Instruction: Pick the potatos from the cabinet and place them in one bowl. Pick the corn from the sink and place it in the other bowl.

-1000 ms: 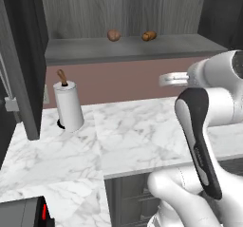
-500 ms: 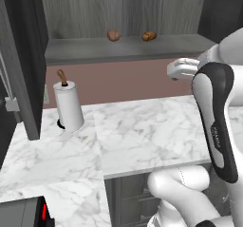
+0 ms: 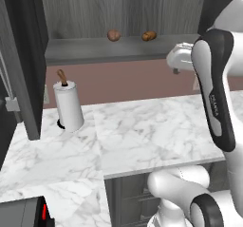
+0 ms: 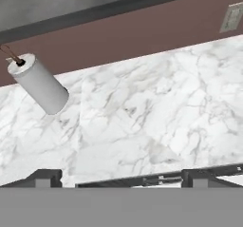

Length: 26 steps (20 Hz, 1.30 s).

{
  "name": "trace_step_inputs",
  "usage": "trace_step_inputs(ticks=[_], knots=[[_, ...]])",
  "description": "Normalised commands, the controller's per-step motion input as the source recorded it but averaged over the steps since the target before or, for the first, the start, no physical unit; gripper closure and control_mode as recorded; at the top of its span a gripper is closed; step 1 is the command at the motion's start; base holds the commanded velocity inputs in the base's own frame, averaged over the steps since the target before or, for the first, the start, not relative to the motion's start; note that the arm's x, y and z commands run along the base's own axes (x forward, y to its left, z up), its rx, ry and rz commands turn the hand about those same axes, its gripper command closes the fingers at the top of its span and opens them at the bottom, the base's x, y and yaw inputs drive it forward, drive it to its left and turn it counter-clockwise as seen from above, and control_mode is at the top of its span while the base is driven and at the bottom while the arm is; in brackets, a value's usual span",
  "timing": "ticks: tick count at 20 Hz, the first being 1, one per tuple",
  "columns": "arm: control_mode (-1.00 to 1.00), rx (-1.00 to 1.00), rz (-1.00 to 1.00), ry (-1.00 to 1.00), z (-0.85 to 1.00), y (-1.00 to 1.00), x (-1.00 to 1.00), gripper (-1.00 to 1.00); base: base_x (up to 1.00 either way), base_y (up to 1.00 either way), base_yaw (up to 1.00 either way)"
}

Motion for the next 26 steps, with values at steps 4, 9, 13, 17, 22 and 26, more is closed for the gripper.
trace_step_inputs(ticks=[4, 9, 13, 17, 22, 26], knots=[[-1.00, -0.01, -0.07, -0.13, 0.00, -0.01, 0.42, -1.00, 0.00, 0.00, 0.00], [-1.00, 0.00, -0.05, -0.06, 0.03, -0.11, 0.51, -1.00, 0.00, 0.00, 0.00], [-1.00, 0.00, -0.02, -0.01, 0.21, -0.14, 0.38, -1.00, 0.00, 0.00, 0.00], [-1.00, 0.00, 0.00, -0.09, 0.31, 0.00, 0.03, -1.00, 0.00, 0.00, 0.00], [-1.00, 0.00, 0.00, -0.21, 0.03, 0.00, 0.13, -1.00, 0.00, 0.00, 0.00], [-1.00, -0.01, 0.00, -0.27, -0.04, 0.00, 0.43, -1.00, 0.00, 0.00, 0.00]])
